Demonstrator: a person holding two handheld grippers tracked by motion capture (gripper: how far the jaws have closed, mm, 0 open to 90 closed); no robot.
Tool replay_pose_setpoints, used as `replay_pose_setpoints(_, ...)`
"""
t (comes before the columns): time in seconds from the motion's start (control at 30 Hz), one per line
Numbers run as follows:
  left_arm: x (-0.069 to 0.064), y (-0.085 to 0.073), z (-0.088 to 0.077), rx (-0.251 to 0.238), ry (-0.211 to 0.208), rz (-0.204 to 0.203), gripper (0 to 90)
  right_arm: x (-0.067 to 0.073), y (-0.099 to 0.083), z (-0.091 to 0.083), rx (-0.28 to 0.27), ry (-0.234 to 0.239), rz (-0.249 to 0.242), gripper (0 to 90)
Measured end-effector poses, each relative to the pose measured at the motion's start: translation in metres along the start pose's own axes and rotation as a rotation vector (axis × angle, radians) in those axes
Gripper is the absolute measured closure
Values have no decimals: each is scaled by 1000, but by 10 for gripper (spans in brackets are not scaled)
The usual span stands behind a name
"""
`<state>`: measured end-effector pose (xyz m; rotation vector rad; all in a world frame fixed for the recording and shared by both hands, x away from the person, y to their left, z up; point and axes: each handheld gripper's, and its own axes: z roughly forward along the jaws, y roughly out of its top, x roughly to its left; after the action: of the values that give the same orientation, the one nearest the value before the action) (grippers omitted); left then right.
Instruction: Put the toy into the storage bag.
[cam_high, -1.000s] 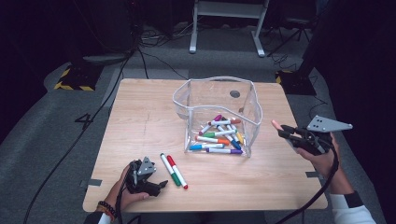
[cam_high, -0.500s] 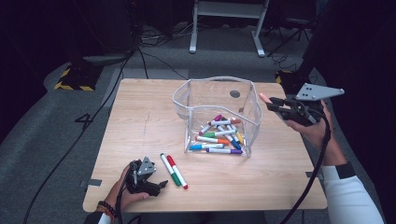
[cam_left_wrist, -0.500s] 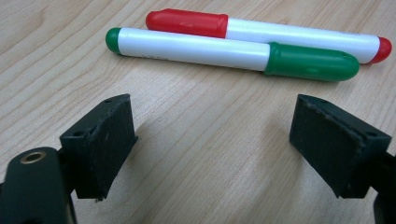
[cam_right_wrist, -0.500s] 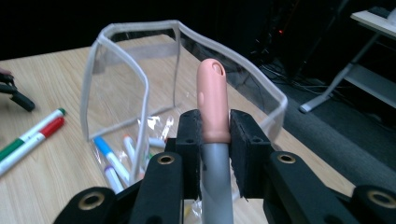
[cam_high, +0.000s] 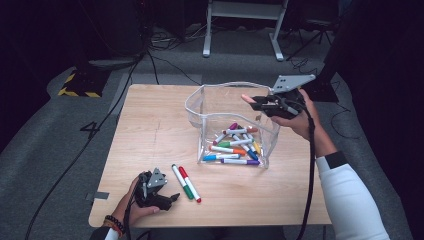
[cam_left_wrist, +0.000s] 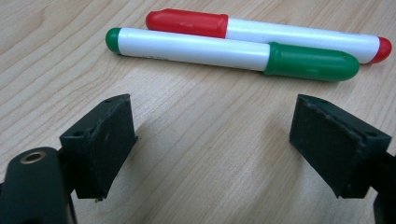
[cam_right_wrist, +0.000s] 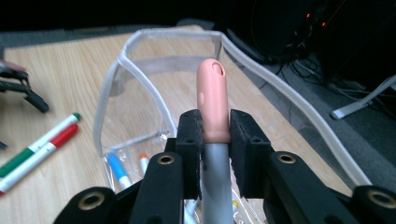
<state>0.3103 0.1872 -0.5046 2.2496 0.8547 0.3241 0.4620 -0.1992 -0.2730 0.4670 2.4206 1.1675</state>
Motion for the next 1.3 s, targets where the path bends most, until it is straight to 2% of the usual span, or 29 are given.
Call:
replay_pose_setpoints(0.1, 0, 0, 0, 0, 0, 0, 144, 0, 3, 15, 39, 21, -16, 744)
replay_pose_setpoints(0.2, 0, 0, 0, 0, 0, 0, 144, -3, 2, 28, 75, 40, -6, 744)
replay_pose_setpoints(0.43, 0, 0, 0, 0, 0, 0, 144, -10, -3, 53, 229, 77, -30, 744)
replay_pose_setpoints(0.57, 0, 0, 0, 0, 0, 0, 144, -12, -7, 62, 314, 98, -31, 743)
replay_pose_setpoints(0.7, 0, 0, 0, 0, 0, 0, 144, -9, -10, 69, 402, 167, -42, 742)
replay_pose_setpoints(0.83, 0, 0, 0, 0, 0, 0, 144, -4, -8, 71, 455, 213, -62, 738)
replay_pose_setpoints(0.9, 0, 0, 0, 0, 0, 0, 144, -2, -9, 74, 479, 199, -63, 700)
replay_pose_setpoints(0.97, 0, 0, 0, -1, 0, 0, 144, -2, -9, 73, 479, 186, -61, 640)
replay_pose_setpoints(1.03, 0, 0, 0, -1, 0, 0, 144, -3, -10, 72, 472, 145, -48, 519)
replay_pose_setpoints(1.07, 0, 0, 0, -1, 0, 0, 144, -4, -10, 70, 464, 129, -31, 510)
replay_pose_setpoints(1.17, 0, 0, 0, 0, 0, 0, 144, -6, -12, 61, 385, 92, -5, 415)
replay_pose_setpoints(1.3, 0, 0, 0, 0, 0, 0, 144, -6, -16, 43, 276, 33, 49, 336)
